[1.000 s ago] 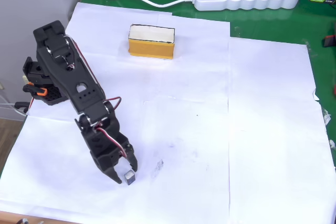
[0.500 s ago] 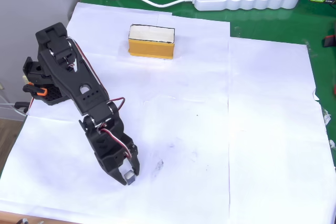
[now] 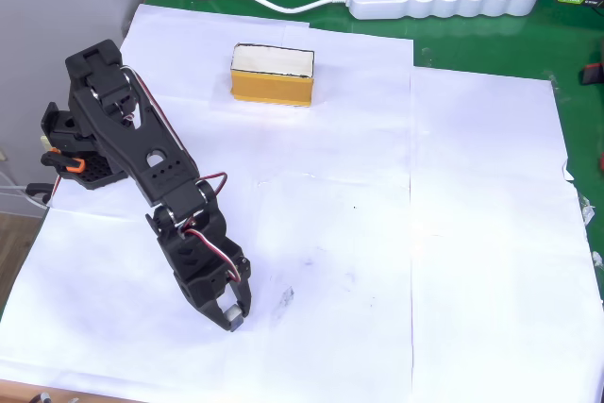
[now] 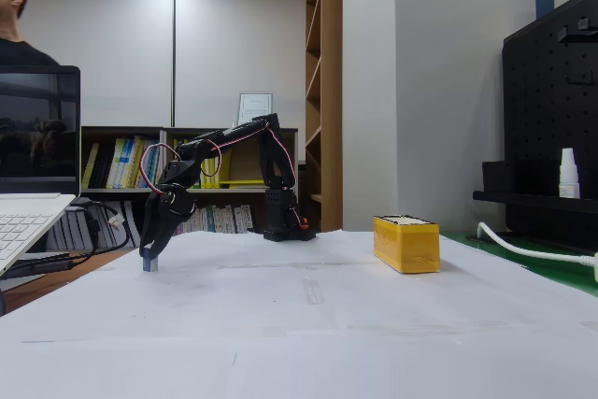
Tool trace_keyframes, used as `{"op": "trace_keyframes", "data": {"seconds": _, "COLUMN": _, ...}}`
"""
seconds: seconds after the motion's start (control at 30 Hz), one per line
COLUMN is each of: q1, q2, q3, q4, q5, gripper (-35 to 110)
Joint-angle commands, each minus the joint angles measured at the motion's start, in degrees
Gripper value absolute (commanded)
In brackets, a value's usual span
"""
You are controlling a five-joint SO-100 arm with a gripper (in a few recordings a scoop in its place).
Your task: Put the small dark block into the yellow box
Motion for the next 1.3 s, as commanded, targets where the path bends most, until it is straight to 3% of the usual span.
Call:
{"op": "trace_keyframes", "data": {"seconds": 0.0, "q1": -0.62, "q2": -2.37, "q3": 8.09, "q4": 6.24, "q5": 1.49, "gripper": 0}}
{"op": "trace_keyframes", "data": {"seconds": 0.53, "q1": -12.92, "q2": -16.44, "q3": 39.02, "q4": 47.29, "q5": 16.88, "gripper": 0}}
{"op": "trace_keyframes", "data": {"seconds": 1.0, "q1": -47.72, "q2": -34.8, "q3": 27.95, "q4": 44.21, "q5": 33.13, "gripper": 0}}
{"op": "trace_keyframes", "data": {"seconds": 1.27, "q1": -65.65, "q2": -39.29, "q3": 10.02, "q4": 29.62, "q5": 38.85, "gripper": 0}}
